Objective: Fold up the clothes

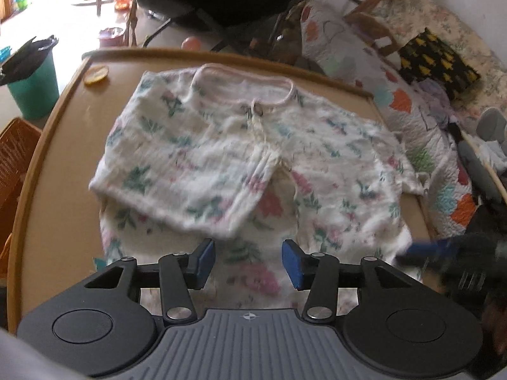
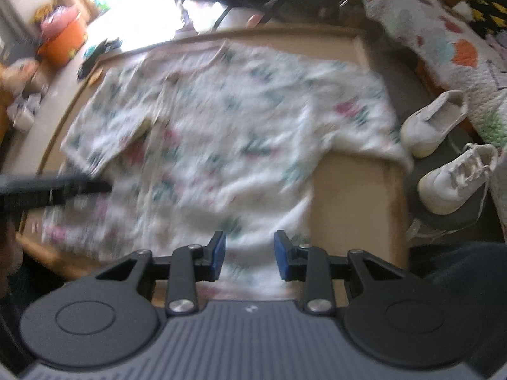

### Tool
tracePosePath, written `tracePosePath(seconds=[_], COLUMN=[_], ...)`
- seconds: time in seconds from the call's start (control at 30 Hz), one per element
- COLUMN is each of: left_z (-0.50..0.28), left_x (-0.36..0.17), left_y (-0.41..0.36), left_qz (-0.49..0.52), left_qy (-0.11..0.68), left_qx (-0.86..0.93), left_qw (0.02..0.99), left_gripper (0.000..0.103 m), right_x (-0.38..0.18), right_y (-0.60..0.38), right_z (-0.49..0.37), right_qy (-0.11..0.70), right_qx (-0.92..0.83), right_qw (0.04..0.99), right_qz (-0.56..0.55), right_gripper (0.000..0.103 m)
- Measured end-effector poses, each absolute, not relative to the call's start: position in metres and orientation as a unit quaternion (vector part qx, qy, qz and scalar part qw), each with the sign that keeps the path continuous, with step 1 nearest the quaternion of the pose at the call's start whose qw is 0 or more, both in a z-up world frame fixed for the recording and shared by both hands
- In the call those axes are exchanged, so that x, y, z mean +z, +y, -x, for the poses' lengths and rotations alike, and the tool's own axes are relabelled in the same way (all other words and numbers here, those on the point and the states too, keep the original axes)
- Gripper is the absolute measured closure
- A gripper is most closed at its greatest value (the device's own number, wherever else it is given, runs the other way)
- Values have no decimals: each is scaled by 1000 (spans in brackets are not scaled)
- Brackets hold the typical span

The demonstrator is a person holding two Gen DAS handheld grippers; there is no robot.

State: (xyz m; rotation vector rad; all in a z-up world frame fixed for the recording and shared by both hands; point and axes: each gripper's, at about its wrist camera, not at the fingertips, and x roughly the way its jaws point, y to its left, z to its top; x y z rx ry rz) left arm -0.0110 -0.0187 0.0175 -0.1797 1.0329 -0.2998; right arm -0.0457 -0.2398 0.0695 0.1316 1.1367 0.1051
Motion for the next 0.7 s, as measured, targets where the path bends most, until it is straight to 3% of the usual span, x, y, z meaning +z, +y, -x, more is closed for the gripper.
tracePosePath(seconds=[0.3, 0.7], left_z=[17, 10], left_x=[11, 11], left_y=[-17, -13], left_qz=[98, 119], left_qy=[497, 508], left_qx=[-139, -136], left_qw=[851, 842], left_gripper=[47, 45], right_x=[88, 42], right_y=[-331, -369], right_z=[2, -19], right_qy=[498, 502], right_qx=[-58, -75], right_qw=[862, 841], right_qz=[-77, -185], right_gripper=[65, 65])
